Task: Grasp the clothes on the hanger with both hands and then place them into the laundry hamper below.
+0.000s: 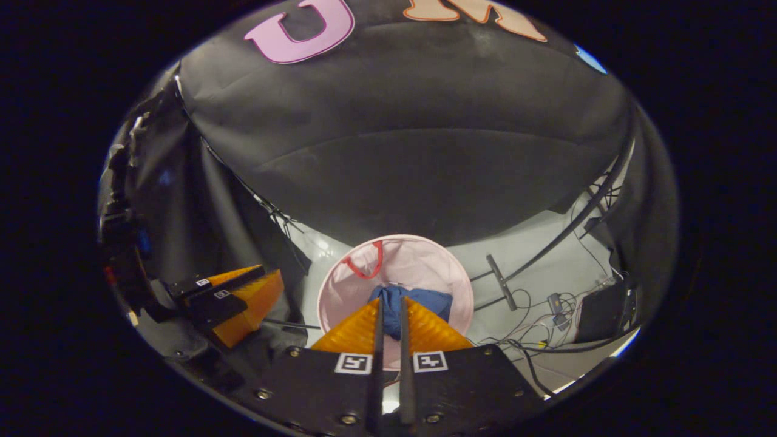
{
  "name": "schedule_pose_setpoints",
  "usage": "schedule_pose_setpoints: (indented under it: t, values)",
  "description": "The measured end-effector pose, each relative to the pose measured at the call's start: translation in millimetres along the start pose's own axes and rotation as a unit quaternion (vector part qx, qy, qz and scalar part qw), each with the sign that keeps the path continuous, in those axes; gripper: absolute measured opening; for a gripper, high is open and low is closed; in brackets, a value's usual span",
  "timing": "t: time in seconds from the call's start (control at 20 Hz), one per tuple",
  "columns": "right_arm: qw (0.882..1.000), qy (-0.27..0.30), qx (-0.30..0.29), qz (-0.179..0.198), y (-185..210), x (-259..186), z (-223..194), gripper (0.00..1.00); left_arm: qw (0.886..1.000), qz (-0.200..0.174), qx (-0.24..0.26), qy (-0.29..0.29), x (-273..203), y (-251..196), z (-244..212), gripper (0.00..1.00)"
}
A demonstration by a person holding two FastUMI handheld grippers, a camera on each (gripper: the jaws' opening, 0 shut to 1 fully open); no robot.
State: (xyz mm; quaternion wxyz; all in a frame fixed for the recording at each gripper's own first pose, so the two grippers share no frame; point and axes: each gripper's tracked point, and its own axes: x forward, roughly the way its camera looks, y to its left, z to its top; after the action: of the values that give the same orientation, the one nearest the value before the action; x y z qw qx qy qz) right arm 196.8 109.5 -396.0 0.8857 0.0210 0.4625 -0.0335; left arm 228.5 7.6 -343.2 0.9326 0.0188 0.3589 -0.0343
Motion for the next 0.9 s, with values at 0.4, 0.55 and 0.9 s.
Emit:
schedule_pose_setpoints:
  t: [0.4, 0.55, 0.9]
  values:
    - [0.996, -0.044, 0.04, -0.065, -10, -68, -11, 1.0, 0.998, -0.024, 0.056, 0.022, -25, 4, -33, 0.98]
    - [0.992, -0.078, 0.063, -0.076, -18, -102, -7, 1.0, 0.996, -0.008, 0.081, 0.021, -42, 8, -35, 0.99]
    - [0.984, -0.141, 0.082, -0.079, -37, -214, -20, 1.0, 0.994, -0.025, 0.104, -0.037, -107, -30, -24, 1.0]
